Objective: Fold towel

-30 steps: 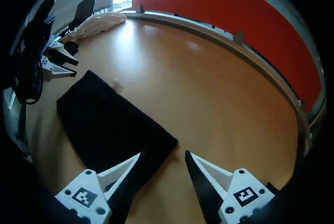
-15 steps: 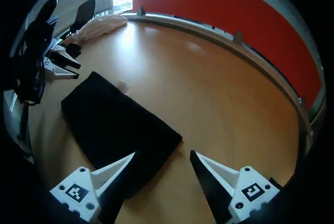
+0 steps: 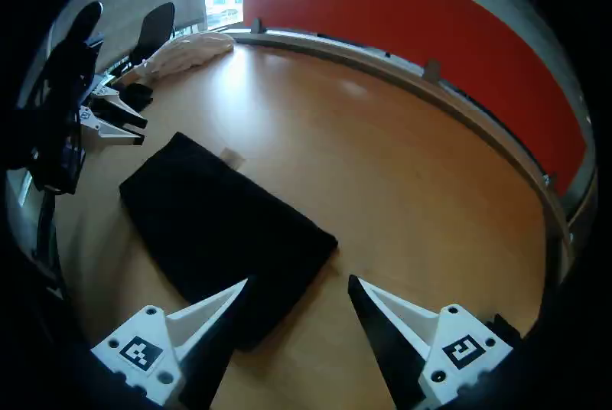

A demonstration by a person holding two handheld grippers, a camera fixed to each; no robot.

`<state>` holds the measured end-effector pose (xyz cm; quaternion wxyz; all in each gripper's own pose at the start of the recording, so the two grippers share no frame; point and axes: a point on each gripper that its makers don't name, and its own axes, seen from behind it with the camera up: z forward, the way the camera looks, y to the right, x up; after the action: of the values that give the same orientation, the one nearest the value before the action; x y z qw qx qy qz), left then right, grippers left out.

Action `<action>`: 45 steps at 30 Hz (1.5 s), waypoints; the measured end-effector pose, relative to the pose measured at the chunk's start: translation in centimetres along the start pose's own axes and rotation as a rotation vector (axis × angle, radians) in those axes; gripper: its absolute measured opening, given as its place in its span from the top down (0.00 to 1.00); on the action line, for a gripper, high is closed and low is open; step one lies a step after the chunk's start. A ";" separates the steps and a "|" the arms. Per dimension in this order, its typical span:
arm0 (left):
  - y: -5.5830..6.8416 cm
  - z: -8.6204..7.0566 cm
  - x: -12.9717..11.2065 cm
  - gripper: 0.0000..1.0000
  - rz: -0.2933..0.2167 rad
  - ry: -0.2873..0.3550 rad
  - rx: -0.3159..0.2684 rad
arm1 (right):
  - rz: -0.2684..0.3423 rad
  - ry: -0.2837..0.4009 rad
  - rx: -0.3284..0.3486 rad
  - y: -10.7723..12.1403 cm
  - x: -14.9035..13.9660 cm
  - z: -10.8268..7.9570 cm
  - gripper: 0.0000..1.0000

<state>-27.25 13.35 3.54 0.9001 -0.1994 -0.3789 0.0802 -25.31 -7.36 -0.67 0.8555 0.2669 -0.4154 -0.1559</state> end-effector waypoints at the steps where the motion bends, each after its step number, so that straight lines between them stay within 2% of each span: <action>1: 0.0 -0.1 0.0 0.53 0.000 0.001 0.002 | 0.002 0.001 0.001 -0.1 -0.1 -0.1 0.09; 3: 0.1 -0.3 -0.2 0.55 -0.002 0.000 0.002 | 0.004 0.001 0.003 -0.3 -0.2 -0.2 0.08; 9: 0.6 -1.0 -0.6 0.52 -0.021 0.000 -0.011 | 0.005 0.002 0.012 -1.1 -0.8 -0.5 0.08; 13: 1.2 -1.6 -0.9 0.30 -0.040 0.004 -0.028 | 0.004 0.001 0.018 -1.5 -1.2 -0.7 0.08; 17: 1.6 -2.4 -1.3 0.25 -0.057 0.008 -0.033 | 0.002 0.000 0.025 -1.9 -1.6 -0.9 0.08; 21: 1.8 -3.1 -1.9 0.04 -0.086 0.006 -0.033 | -0.002 -0.001 0.032 -2.1 -1.8 -1.0 0.08; 29: 1.6 -4.8 -2.5 0.04 -0.139 0.019 -0.018 | -0.012 -0.003 0.046 -2.4 -2.2 -1.1 0.08; 45: 1.4 -7.5 -3.1 0.04 -0.170 0.038 0.044 | -0.046 -0.018 0.079 -3.2 -2.8 -1.1 0.09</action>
<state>-24.07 11.48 -3.78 0.9149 -0.1480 -0.3755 0.0080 -26.32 -8.24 -4.89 0.8368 0.3086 -0.4225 -0.1612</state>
